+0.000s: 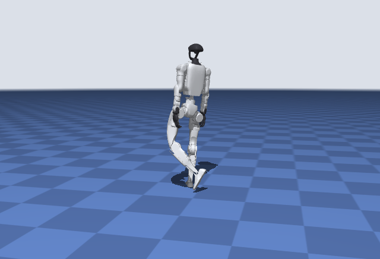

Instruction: In place motions

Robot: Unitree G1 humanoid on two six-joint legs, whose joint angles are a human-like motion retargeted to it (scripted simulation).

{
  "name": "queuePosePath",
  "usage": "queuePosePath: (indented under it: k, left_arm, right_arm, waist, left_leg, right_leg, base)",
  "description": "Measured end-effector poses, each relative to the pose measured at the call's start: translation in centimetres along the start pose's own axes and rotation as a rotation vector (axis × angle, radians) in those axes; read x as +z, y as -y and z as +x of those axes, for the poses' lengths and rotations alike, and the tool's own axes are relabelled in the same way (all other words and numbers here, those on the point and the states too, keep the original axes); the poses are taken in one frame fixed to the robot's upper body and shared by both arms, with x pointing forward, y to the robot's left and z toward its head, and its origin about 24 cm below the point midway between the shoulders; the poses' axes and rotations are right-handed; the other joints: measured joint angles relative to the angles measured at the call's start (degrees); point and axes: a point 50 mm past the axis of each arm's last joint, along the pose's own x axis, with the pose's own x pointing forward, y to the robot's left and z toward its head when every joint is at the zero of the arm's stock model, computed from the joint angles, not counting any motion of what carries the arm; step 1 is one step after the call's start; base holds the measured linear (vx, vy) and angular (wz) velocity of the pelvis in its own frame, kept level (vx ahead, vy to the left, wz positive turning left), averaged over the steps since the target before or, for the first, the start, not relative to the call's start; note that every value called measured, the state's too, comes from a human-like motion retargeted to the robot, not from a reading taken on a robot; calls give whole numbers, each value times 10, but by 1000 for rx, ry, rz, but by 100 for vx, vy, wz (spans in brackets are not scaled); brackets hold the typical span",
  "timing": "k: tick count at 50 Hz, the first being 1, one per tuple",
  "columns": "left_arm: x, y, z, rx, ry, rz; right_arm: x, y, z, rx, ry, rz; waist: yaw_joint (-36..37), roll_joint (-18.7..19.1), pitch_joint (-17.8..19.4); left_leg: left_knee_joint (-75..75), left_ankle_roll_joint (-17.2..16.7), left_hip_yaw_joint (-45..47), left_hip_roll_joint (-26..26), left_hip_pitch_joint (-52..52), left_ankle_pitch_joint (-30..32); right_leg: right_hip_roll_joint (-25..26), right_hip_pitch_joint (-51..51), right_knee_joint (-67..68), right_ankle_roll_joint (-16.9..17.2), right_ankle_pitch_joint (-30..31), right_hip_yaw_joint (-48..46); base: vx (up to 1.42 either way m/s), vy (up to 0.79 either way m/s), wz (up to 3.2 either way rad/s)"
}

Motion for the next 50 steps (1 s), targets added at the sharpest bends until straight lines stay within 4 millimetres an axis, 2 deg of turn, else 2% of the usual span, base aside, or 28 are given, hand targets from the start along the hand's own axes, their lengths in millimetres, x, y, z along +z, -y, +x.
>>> queuePosePath:
  k: [2,3,5,7,8,10,15,17,18,20,22,25,30,32,38,42,50]
  left_arm:
    - [1,0,0,0,12,9]
    - [3,0,0,0,19,10]
    - [8,-1,0,2,40,7]
    - [14,-3,-1,6,59,3]
    - [17,-3,-1,8,68,3]
    - [21,-4,-1,12,77,6]
    - [23,-7,-1,35,79,33]
    - [19,-6,-1,34,71,45]
    - [16,-5,-1,29,64,47]
    - [15,-2,0,8,55,36]
    - [18,1,0,-8,56,14]
    - [22,1,-1,-7,76,3]
    - [18,-3,-1,9,64,41]
    - [18,-3,-1,7,62,40]
    - [26,-8,-2,21,91,25]
    - [18,-8,-1,23,67,16]
    - [3,-2,0,9,5,2]
  right_arm:
    - [12,2,0,0,33,-81]
    - [18,3,0,-3,48,-117]
    - [29,4,0,-11,77,-173]
    - [35,4,0,-13,97,-202]
    - [37,3,0,-10,102,-206]
    - [35,0,0,2,96,-201]
    - [1,-4,0,19,0,-151]
    - [-18,-5,-1,33,-57,-150]
    - [-28,-4,-2,37,-86,-157]
    - [-42,-3,-4,34,-137,-182]
    - [-50,-4,-6,15,-172,-186]
    - [-64,-6,-9,3,-210,-138]
    - [-94,-17,-16,38,-294,-45]
    - [-99,-22,-18,37,-307,-4]
    - [-90,-25,-15,50,-273,22]
    - [-78,-23,-11,48,-230,-27]
    - [-42,-20,-4,41,-102,-53]
  waist:
    - [18,5,0]
    - [23,6,3]
    - [27,7,14]
    - [28,5,27]
    - [28,5,33]
    - [31,8,39]
    - [65,37,43]
    - [61,43,36]
    - [46,42,31]
    - [20,46,24]
    - [-6,48,24]
    - [1,53,26]
    - [-9,60,-13]
    - [-10,60,-20]
    - [-16,57,-8]
    - [-15,58,-15]
    - [-11,54,-10]
  left_leg:
    - [40,-49,-80,-23,-67,-13]
    - [46,-62,-109,-34,-92,-15]
    - [50,-55,-132,-36,-126,-48]
    - [23,-25,-127,-30,-144,-99]
    - [-1,-11,-131,-32,-154,-123]
    - [-82,-4,-167,-58,-173,-154]
    - [-336,-35,-359,-126,-172,-154]
    - [-378,-44,-394,-128,-162,-111]
    - [-372,-52,-356,-117,-153,-131]
    - [-393,-35,-255,-95,-129,-133]
    - [-403,-38,-290,-106,-119,-136]
    - [-426,-27,-272,-115,-99,-137]
    - [-448,-25,-263,-119,-90,-141]
    - [-447,-23,-265,-122,-93,-143]
    - [-451,-20,-261,-130,-80,-149]
    - [-452,-19,-260,-132,-84,-152]
    - [-452,-17,-259,-137,-89,-158]
  right_leg:
    - [12,-13,-6,-8,12,40]
    - [15,-17,-8,-10,18,53]
    - [16,-22,-10,-14,28,68]
    - [14,-25,-10,-17,38,80]
    - [15,-27,-10,-18,43,86]
    - [26,-32,-15,-21,54,115]
    - [85,-30,-24,-25,73,194]
    - [93,-24,-23,-20,73,208]
    - [90,-22,-22,-17,73,206]
    - [95,-18,-24,-17,76,209]
    - [98,-9,-29,-17,77,211]
    - [106,-5,-24,-14,80,248]
    - [109,-9,-24,-5,77,255]
    - [108,-9,-26,-2,78,256]
    - [105,-2,-25,8,79,266]
    - [105,-5,-28,13,84,272]
    - [103,-10,-27,22,91,282]
  base:
    - [13,-8,-222]
    - [11,-6,-200]
    - [5,-3,-179]
    - [3,0,-160]
    - [8,3,-148]
    - [13,5,-150]
    - [21,6,-155]
    - [35,12,-64]
    - [34,16,-11]
    - [23,17,-2]
    - [11,13,-26]
    - [16,13,-90]
    - [24,11,-11]
    - [11,6,4]
    - [2,6,-8]
    - [3,3,-2]
    - [0,0,0]
